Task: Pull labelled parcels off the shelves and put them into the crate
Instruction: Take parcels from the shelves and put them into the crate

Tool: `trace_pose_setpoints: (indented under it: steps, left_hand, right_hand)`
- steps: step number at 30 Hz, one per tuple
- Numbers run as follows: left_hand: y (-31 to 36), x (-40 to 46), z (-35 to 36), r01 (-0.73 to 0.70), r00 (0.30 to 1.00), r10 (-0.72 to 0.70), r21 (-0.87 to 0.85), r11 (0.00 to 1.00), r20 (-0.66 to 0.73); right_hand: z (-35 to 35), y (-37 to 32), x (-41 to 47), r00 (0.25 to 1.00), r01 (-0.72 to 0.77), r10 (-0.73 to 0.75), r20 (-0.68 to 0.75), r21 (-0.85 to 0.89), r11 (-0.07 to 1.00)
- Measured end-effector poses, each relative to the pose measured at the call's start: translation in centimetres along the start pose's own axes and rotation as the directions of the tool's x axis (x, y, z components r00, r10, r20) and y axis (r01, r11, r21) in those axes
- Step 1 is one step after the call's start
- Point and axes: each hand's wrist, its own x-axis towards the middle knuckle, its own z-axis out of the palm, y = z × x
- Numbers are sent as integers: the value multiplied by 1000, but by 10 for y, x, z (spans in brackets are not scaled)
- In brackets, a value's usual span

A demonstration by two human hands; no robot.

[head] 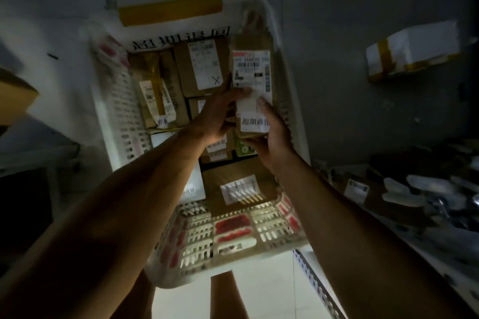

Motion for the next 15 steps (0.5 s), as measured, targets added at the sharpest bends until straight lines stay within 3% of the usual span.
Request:
trace_pose_setpoints:
  steps: [8,11,13,15]
  left_hand:
    - [17,82,1,-70,994,66,-50,996,-84]
    - [-2,100,-8,-27,978,63,179,983,-198]
    - [-17,104,-13,20,963,90,399,917,-255]
    - [-27,106,-10,4,944,173,535,845,-281]
  right_hand:
    - [21,-17,90,973,87,-71,-219,66,994]
    - [29,0,120,960,-4,10,-280,24,1000]
    - [34,9,124,962,-32,24,-271,-23,999]
    - [33,18,136,957,-17,33,-288,57,998]
